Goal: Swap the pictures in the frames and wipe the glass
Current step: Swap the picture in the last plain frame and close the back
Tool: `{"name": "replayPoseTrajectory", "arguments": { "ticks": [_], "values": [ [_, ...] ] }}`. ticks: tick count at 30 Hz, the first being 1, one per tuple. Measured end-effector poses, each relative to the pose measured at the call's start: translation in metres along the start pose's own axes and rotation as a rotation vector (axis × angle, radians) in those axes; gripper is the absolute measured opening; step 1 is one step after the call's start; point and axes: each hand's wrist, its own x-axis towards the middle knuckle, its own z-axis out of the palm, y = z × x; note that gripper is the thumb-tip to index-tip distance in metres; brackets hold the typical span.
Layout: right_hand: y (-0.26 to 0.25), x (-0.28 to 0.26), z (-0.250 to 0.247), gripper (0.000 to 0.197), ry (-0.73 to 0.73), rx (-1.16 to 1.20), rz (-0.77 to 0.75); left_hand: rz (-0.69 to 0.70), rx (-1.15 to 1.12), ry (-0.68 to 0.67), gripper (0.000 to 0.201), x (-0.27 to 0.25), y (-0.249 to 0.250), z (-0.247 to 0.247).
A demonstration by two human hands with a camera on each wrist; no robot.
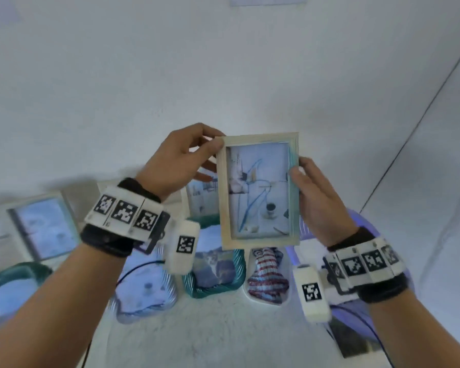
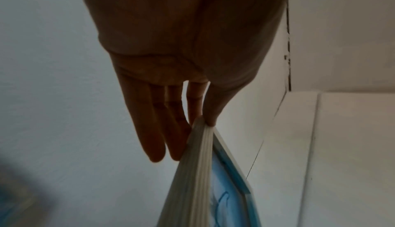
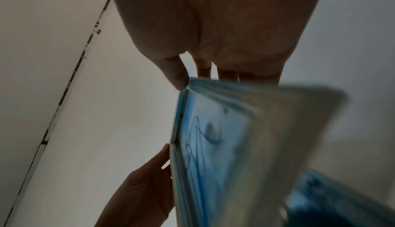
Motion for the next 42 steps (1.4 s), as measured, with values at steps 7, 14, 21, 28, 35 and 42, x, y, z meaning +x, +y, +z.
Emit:
{"name": "replayPoseTrajectory", "arguments": {
  "ticks": [7, 14, 21, 28, 35, 42],
  "values": [
    [0.102, -0.113, 0.062, 0.091, 0.088, 0.152, 0.320, -0.238, -0.074, 0.101, 0.016, -0.136, -0.066, 0.007],
    [0.145, -0.200, 0.112, 0.042, 0.032, 0.290, 0.414, -0.402, 0.002, 0.186, 0.061, -0.266, -0.115, 0.028],
    [0.150, -0.232, 0.129, 0.060, -0.093, 0.260, 0.542, -0.494, -0.002, 0.122, 0.129, -0.322, -0.116, 0.071],
    [0.152, -0.238, 0.139, 0.053, -0.169, 0.292, 0.622, -0.473, -0.340, 0.249, 0.118, -0.325, -0.115, 0.083],
    [0.148, -0.229, 0.132, 0.038, -0.094, 0.056, 0.476, -0.418, -0.477, 0.327, 0.081, -0.338, -0.129, 0.064],
    [0.161, -0.230, 0.118, 0.017, -0.116, -0.344, 0.287, -0.472, -0.310, 0.536, 0.022, -0.348, -0.167, 0.048]
  ]
}}
